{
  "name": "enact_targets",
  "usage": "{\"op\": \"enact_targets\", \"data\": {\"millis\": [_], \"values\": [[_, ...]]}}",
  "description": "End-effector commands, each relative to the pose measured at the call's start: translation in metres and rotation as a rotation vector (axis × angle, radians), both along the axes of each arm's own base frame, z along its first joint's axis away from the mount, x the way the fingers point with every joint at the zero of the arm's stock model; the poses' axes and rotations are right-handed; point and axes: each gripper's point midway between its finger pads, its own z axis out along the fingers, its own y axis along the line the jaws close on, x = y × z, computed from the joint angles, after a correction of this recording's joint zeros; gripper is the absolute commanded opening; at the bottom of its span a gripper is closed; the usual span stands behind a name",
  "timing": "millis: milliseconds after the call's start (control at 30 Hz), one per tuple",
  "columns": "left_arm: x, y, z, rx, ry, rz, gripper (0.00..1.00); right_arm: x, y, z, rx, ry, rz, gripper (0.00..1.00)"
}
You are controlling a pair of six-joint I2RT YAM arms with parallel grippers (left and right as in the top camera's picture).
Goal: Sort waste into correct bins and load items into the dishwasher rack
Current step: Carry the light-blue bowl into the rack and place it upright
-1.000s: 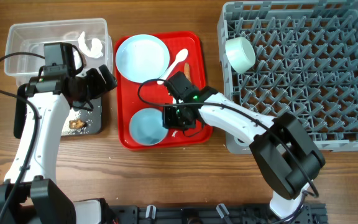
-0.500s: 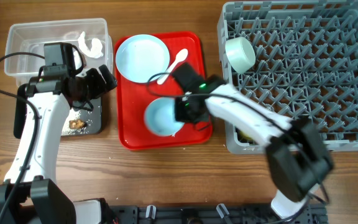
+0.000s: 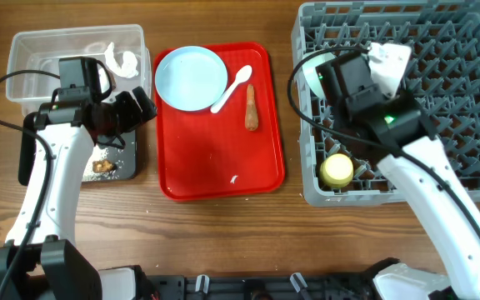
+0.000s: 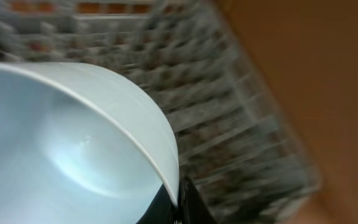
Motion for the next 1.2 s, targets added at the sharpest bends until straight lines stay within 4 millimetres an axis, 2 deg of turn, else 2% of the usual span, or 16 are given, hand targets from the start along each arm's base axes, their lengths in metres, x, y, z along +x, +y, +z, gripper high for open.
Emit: {"op": "enact_targets", "data": {"millis": [0,67,167,433,600,767,900,1167], "values": [[0.005,0.003,0.01,0.006,-0.031,0.005,1.0,0.005,-0.021,0.014,-0.435,0.199,0.055,0.04],[0.005,0.003,0.01,0.006,-0.031,0.005,1.0,0.01,-0.021,0.012,-0.521,0.268,0.077,0.04],[0.005,0.003,0.01,0.006,-0.031,0.005,1.0,0.018,-0.017,-0.004,-0.578,0.37,0.124,0.04],[0.004,0.003,0.01,0.006,-0.031,0.005,1.0,0.031,-0.005,-0.056,-0.608,0.565,0.211,0.04],[0.005,0.003,0.01,0.006,-0.031,0.005,1.0,0.035,0.003,-0.095,-0.566,0.671,0.266,0.04],[0.005,0.003,0.01,0.006,-0.031,0.005,1.0,0.035,0.004,-0.11,-0.586,0.728,0.273,0.05],[0.005,0.003,0.01,0.006,-0.031,0.005,1.0,0.034,0.006,-0.114,-0.571,0.739,0.285,0.04],[0.005,0.003,0.01,0.006,-0.031,0.005,1.0,0.026,0.029,-0.12,-0.575,0.766,0.363,0.04]]}}
